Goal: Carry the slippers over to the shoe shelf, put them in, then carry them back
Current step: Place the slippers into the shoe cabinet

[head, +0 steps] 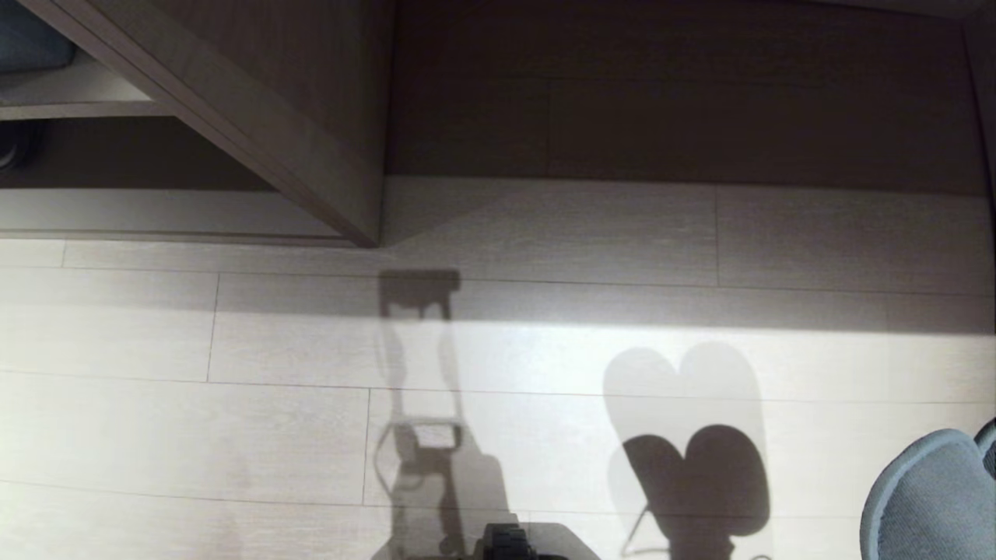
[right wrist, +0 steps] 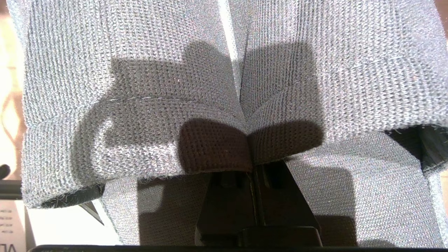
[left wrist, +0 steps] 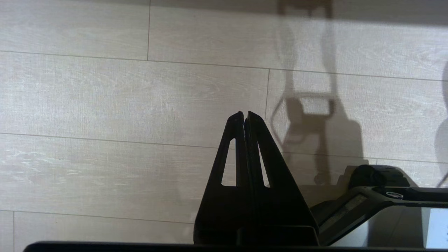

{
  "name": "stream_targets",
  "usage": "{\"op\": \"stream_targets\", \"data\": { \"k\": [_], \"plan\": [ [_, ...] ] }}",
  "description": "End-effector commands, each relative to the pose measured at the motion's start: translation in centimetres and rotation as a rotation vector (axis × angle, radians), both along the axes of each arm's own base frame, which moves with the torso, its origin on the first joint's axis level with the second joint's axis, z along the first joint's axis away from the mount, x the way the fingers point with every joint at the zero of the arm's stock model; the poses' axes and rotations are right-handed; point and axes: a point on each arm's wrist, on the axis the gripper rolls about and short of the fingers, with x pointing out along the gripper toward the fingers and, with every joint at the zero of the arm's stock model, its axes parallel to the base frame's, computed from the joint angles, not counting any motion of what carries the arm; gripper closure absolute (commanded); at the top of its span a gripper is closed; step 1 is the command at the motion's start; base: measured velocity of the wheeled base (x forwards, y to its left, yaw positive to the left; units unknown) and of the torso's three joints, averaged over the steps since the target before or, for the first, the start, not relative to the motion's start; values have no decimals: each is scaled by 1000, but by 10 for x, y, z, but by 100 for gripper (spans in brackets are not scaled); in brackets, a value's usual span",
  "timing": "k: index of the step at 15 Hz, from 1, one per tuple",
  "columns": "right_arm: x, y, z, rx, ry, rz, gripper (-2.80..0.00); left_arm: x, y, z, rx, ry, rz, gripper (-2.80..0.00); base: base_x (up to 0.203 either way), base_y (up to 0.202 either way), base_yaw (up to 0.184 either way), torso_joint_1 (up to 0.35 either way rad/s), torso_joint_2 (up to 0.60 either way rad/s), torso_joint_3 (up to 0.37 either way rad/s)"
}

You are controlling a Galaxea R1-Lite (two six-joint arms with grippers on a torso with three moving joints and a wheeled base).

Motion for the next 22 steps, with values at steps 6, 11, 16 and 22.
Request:
{"op": "stream_targets", "data": {
  "k": [6,11,16,22],
  "plan": [
    [0,0,0,2,2,0,0,0,0,0,-1,2,0,0,0,0,0,3,2,206],
    [0,0,0,1,2,0,0,0,0,0,-1,0,0,0,0,0,0,2,2,203],
    [0,0,0,2,2,0,0,0,0,0,-1,1,1,0,0,0,0,3,1,203],
    [0,0,0,2,2,0,0,0,0,0,-1,0,0,0,0,0,0,2,3,203]
  ]
}}
